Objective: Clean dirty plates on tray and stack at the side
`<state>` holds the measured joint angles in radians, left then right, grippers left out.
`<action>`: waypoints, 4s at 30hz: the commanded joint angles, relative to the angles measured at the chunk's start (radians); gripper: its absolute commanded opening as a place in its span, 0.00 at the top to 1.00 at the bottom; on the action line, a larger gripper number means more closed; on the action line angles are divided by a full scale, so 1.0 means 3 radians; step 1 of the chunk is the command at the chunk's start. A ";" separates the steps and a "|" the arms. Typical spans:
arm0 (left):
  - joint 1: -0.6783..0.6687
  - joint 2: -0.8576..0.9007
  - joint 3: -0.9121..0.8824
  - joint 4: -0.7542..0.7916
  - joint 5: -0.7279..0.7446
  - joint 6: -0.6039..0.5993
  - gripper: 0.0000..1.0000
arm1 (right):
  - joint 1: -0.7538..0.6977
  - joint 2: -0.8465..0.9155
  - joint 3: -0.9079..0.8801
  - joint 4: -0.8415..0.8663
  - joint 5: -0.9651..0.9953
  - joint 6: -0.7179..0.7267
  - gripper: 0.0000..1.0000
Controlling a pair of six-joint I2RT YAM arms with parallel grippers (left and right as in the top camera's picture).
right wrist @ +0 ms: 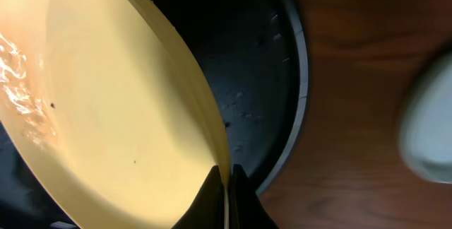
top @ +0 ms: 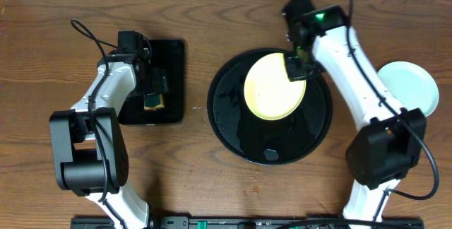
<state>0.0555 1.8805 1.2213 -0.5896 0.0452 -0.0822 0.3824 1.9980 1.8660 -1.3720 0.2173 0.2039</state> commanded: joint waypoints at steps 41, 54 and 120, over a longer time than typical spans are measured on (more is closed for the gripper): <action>0.0004 0.0000 -0.0004 -0.0001 -0.0041 -0.0008 0.15 | 0.1480 0.0017 0.0107 0.0013 0.3286 0.0894 0.99; 0.0004 0.0000 -0.0004 -0.0001 -0.0041 -0.0008 0.15 | 0.0656 0.0017 0.0034 0.0224 0.0868 0.0446 0.99; -0.0008 0.0055 -0.0359 0.0706 0.0233 -0.0008 0.17 | -0.0179 0.0017 -0.1559 0.1867 -0.0665 -0.0296 0.99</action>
<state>0.0505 1.8854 1.1206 -0.3908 0.1062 -0.0792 0.3199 1.9980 1.4063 -0.8104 0.0151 0.1246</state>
